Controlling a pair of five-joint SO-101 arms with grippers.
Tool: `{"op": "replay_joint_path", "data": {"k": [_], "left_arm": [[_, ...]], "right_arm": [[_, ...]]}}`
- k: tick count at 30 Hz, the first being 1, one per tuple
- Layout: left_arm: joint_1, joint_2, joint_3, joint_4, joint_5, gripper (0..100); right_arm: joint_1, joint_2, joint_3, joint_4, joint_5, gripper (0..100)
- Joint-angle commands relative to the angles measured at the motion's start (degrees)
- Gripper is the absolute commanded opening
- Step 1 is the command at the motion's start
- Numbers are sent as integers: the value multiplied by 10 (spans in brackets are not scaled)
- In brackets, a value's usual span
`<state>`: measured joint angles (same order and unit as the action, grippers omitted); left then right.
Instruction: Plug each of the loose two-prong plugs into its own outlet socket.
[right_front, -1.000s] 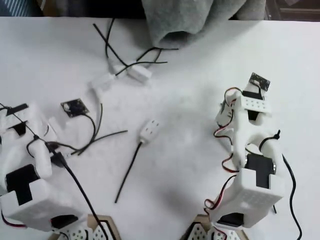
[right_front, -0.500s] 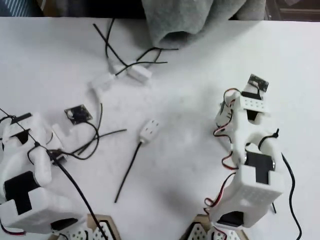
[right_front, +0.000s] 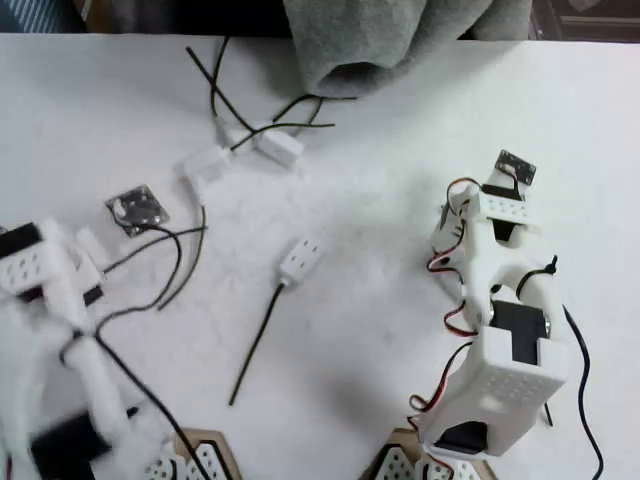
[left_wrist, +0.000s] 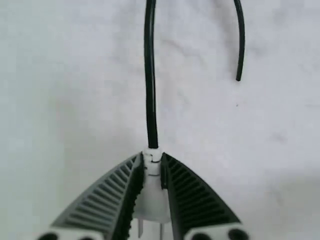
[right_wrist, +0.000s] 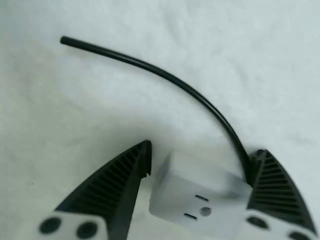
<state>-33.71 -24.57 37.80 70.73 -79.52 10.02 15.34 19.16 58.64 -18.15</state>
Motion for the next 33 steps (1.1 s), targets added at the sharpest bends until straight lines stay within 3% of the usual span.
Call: {"op": "replay_joint_path", "data": {"k": [1,4,7,11,14,16,19,25,33], "left_arm": [[5,-181,4,68,-102,23],[31,-298,62,96,-75,23],[85,-417,143,96,25,23],[187,-583,242,92,203,23],[264,-707,307,51,385,23],[292,-774,348,22,505,23],[292,-800,394,-8,616,23],[219,-724,461,-74,713,23],[184,-518,422,-135,720,28]], "right_arm": [[2,0,-17,-7,2,308],[2,0,-16,-7,2,308],[2,0,-16,-7,2,308],[2,1,-16,-6,2,308],[2,1,-15,-6,2,308],[2,1,-15,-5,4,308],[2,1,-8,-5,5,308],[2,0,-6,-5,5,308],[2,0,-6,-5,6,308]]}}
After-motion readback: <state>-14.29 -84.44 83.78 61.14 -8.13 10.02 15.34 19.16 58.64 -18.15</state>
